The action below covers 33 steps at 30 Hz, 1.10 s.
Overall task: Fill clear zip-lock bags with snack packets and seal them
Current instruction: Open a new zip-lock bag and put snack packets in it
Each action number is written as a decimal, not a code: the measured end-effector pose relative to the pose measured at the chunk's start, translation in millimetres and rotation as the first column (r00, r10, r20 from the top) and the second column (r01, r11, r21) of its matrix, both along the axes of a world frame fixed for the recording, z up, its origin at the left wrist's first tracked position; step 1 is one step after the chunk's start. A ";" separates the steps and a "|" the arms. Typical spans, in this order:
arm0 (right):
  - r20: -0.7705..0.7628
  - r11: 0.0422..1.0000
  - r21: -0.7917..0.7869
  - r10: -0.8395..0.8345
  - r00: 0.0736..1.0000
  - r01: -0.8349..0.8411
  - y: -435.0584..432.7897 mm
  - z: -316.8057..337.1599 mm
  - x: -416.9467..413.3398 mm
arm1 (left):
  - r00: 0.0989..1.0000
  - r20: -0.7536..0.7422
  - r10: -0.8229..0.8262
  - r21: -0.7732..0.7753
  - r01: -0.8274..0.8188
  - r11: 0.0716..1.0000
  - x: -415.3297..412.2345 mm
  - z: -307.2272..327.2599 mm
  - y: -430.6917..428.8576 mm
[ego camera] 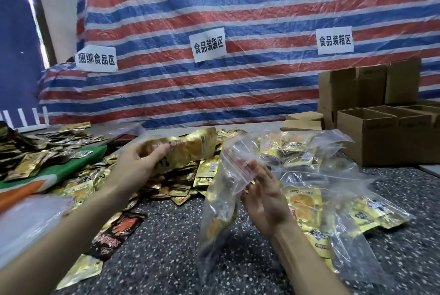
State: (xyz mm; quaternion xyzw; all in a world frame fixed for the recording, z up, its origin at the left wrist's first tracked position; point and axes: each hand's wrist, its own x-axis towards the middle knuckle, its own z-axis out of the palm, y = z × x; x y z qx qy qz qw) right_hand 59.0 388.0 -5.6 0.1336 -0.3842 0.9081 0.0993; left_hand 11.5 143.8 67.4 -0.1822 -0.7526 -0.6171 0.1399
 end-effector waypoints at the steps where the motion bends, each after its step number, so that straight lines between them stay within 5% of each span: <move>1: -0.005 1.000 -0.001 0.001 1.000 -0.001 -0.8 -0.1 -0.2 | 1.000 -0.029 0.010 0.061 -0.008 0.998 6.4 14.5 2.1; 7: -0.028 1.000 0.004 -0.003 1.000 0.003 -4.0 2.0 3.0 | 0.985 -0.163 0.047 0.255 -0.004 0.967 46.2 85.5 26.0; 13: -0.036 1.000 0.017 0.012 0.999 -0.011 -5.6 2.4 5.7 | 0.990 -0.115 -0.087 -0.031 0.084 0.996 65.3 106.6 65.0; 17: -0.021 1.000 -0.003 0.002 1.000 -0.002 -5.9 2.0 5.7 | 0.994 -0.104 -0.018 -0.259 -0.010 0.966 61.6 110.3 78.9; 24: 0.054 0.984 0.031 -0.174 0.983 0.173 -4.4 -1.7 0.0 | 0.985 -0.161 0.069 -0.351 -0.122 0.928 57.2 115.4 83.1; 33: 0.007 0.979 0.094 -0.183 0.983 0.182 -5.2 0.5 2.3 | 0.982 -0.165 0.088 -0.463 -0.156 0.873 57.9 115.6 87.7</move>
